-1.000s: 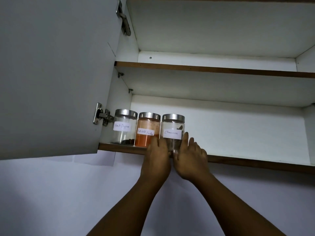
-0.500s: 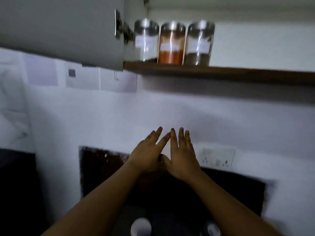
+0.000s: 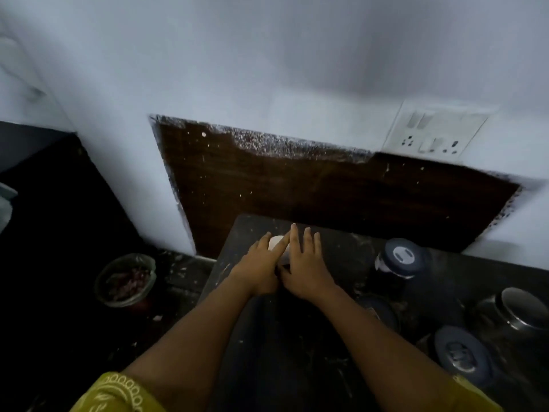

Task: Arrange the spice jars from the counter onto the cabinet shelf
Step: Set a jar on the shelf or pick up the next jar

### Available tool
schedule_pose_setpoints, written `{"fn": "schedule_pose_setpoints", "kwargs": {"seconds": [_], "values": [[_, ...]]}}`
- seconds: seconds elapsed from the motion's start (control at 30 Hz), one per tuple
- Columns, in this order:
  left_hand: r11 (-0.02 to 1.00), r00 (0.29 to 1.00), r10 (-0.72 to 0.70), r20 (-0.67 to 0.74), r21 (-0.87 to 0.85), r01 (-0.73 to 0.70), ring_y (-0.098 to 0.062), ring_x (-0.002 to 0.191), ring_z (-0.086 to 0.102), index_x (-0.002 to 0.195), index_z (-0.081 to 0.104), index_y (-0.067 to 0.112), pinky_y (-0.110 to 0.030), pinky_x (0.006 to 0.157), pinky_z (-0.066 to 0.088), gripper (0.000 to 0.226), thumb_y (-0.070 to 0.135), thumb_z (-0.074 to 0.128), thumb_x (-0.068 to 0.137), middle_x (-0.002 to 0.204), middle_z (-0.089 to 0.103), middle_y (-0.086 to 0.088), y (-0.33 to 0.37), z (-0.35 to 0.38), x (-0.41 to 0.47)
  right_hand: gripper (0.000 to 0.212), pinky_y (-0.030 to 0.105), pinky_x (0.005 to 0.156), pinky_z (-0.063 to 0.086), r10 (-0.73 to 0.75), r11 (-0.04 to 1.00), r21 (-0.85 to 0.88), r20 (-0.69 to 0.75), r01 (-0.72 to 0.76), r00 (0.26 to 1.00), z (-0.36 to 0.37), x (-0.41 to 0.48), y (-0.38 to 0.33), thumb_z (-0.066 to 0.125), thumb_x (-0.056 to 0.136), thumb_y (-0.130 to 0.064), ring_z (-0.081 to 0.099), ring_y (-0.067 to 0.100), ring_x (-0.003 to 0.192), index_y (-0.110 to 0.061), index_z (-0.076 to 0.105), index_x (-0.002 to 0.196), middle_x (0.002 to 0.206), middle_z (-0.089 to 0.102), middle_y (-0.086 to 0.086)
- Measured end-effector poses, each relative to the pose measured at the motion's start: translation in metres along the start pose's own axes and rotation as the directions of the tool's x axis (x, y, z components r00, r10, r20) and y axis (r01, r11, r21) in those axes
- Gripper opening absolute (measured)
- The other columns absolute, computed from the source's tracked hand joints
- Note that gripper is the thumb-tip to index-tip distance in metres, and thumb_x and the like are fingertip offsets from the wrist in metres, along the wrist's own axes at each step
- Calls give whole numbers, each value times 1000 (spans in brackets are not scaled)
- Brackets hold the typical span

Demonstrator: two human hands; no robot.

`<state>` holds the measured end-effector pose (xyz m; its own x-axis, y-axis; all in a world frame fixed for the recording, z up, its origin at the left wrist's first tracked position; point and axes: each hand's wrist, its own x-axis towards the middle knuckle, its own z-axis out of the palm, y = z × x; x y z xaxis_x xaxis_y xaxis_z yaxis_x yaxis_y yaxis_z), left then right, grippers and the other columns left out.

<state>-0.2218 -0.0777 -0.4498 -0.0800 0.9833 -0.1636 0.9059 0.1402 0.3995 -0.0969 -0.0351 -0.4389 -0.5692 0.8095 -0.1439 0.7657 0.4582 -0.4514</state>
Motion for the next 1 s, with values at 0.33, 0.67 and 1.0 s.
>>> {"fn": "schedule_pose_setpoints", "kwargs": {"seconds": [0.33,0.67,1.0], "values": [[970,999,-45,-3,-240,43,-33,134,31,146,-14,34,-39,106,37,106,16,67,81,153,5,-16,-33,68,10,94,50,113,24,87,996,-6,113,-87,990,57,24,12,59,88,-33,11,41,142,-25,-11,149,156,-4,20],[881,971,-164,-176,-469,64,-21,128,43,149,12,17,-33,104,38,77,14,59,87,144,36,-9,-29,72,1,80,39,100,44,212,950,250,-70,-188,975,75,28,21,67,81,-40,40,30,128,-31,17,143,144,27,10],[708,972,-94,-215,-701,-87,-11,119,47,149,11,24,-29,99,41,112,49,78,62,133,47,3,-14,24,-22,71,14,84,41,-5,799,592,-174,109,985,-5,-18,28,75,71,-31,44,6,116,-39,41,134,134,43,-10]]}}
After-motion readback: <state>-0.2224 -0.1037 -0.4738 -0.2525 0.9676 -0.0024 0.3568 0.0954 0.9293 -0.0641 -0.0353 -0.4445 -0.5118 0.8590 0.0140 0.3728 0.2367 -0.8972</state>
